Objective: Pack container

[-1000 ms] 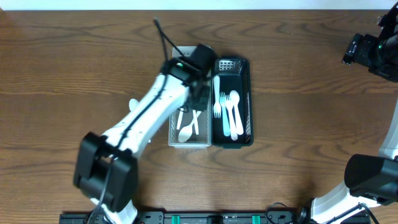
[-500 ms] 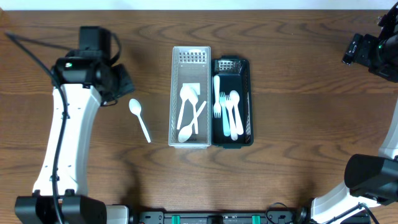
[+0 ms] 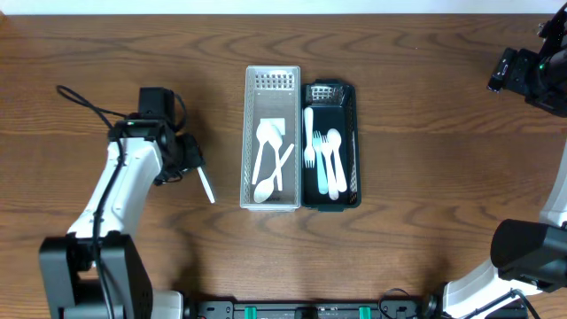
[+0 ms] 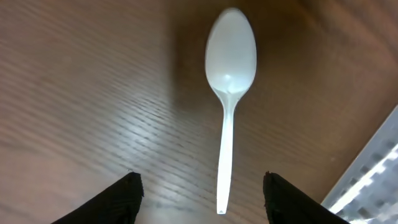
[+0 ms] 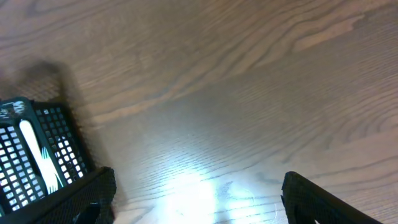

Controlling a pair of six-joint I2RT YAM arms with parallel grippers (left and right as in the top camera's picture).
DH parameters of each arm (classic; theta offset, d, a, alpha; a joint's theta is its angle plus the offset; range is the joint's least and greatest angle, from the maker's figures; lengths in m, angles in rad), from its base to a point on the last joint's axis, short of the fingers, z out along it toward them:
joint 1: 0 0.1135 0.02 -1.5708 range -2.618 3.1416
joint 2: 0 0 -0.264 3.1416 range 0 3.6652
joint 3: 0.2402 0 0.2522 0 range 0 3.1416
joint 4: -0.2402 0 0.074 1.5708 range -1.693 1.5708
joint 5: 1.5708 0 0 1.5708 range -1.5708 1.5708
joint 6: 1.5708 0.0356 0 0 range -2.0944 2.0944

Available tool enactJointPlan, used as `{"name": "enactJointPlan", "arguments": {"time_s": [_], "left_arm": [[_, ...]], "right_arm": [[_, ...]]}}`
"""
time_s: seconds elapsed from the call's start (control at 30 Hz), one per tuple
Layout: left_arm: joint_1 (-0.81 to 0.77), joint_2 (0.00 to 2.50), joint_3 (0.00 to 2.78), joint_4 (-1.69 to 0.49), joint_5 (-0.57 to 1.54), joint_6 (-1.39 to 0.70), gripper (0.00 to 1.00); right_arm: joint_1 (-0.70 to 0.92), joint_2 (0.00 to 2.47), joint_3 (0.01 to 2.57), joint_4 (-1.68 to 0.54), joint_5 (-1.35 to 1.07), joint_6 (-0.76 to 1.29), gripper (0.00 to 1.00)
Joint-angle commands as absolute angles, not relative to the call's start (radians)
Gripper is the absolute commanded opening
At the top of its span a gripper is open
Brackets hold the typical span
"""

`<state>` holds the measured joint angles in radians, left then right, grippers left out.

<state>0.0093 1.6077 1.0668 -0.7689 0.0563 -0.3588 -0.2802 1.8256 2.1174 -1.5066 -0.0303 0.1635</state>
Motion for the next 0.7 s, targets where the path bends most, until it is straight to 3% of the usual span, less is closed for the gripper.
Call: {"name": "enactJointPlan", "arguments": {"time_s": [0.0,0.13,0.47,0.67], "left_arm": [[0.007,1.668,1.061,-0.747,0.075,-0.322,0.69],[0.007,1.751,1.061,-0.707,0.076,-0.323,0.74],[0.007,1.848,1.061,-0.641,0.075,-0.323,0.72],[0.007,1.892,1.061,-0.638,0.076,-0.323,0.44]], "right_arm": [[-0.273,1.820,2.115,-1.510,-0.035,0.148,0.89],[-0.273,1.820,2.115,-1.510,-0.035,0.148,0.89],[-0.274,1.820,2.114,-1.510,-0.035,0.148,0.88],[-0.274,1.820,2.114,-1.510,-0.035,0.148,0.88]]}}
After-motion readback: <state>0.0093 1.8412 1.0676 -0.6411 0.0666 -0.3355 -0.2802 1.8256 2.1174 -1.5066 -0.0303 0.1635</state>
